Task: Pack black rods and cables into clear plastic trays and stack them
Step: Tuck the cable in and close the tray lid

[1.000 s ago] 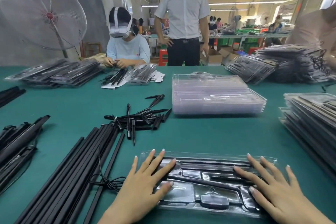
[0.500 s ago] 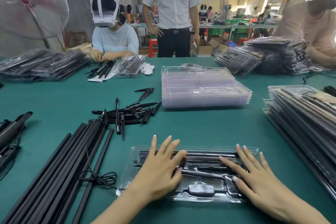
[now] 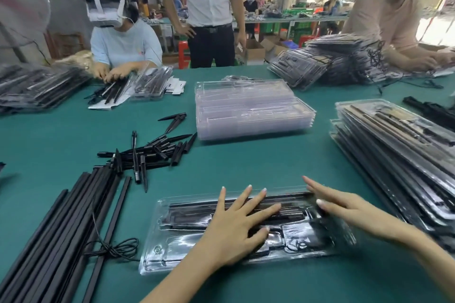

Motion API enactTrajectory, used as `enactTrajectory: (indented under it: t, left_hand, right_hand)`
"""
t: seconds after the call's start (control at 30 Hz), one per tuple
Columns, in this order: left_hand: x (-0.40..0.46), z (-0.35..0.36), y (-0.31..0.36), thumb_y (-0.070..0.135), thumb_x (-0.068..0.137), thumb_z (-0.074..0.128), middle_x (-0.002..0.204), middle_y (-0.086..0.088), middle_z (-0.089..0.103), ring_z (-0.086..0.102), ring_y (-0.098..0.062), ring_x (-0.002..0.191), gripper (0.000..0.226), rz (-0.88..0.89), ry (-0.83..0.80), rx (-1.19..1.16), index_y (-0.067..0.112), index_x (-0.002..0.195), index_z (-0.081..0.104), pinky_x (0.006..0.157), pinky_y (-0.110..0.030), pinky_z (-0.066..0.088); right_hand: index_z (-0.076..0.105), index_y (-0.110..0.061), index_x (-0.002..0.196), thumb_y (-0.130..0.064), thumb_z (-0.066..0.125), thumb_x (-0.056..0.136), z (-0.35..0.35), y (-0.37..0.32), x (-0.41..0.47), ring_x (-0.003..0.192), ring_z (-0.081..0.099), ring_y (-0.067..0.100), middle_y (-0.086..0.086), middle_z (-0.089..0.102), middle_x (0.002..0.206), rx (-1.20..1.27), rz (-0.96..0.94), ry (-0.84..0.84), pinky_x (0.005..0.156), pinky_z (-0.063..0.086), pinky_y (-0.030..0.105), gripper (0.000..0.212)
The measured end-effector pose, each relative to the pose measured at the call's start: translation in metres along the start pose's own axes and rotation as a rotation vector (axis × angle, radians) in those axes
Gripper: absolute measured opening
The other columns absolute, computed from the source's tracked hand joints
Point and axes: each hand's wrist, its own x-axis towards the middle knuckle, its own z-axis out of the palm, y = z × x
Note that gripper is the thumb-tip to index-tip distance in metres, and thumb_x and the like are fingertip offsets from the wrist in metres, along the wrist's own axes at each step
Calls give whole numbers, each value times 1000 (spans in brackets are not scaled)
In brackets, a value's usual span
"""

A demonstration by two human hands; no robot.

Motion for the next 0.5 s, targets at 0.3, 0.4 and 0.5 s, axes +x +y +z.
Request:
enactTrajectory:
  t: [0.3, 0.4, 0.5]
  left_hand:
    - [-1, -2, 2, 47, 101, 17, 154, 22, -22, -27, -8, 142, 48, 36, 1, 73, 71, 132, -12, 110, -59, -19]
    - [1, -3, 2, 46, 101, 18, 155, 21, -20, -24, -11, 144, 48, 39, -4, 71, 74, 130, -8, 110, -61, -17]
    - [4, -5, 2, 47, 100, 20, 157, 20, -15, -18, -13, 146, 48, 27, -16, 75, 75, 130, -5, 111, -63, -13]
  right_hand:
    - [-6, -45, 144, -51, 9, 97, 26, 20, -1, 139, -24, -5, -17, -17, 154, -678, -165, -46, 114, -19, 22, 50]
    - [-5, -46, 143, -48, 12, 99, 33, 21, -3, 139, -23, -6, -19, -13, 154, -636, -164, 3, 114, -17, 20, 48]
    - [-10, -44, 143, -44, 14, 102, 35, 20, -4, 139, -24, -4, -19, -17, 152, -685, -147, 46, 111, -21, 18, 47]
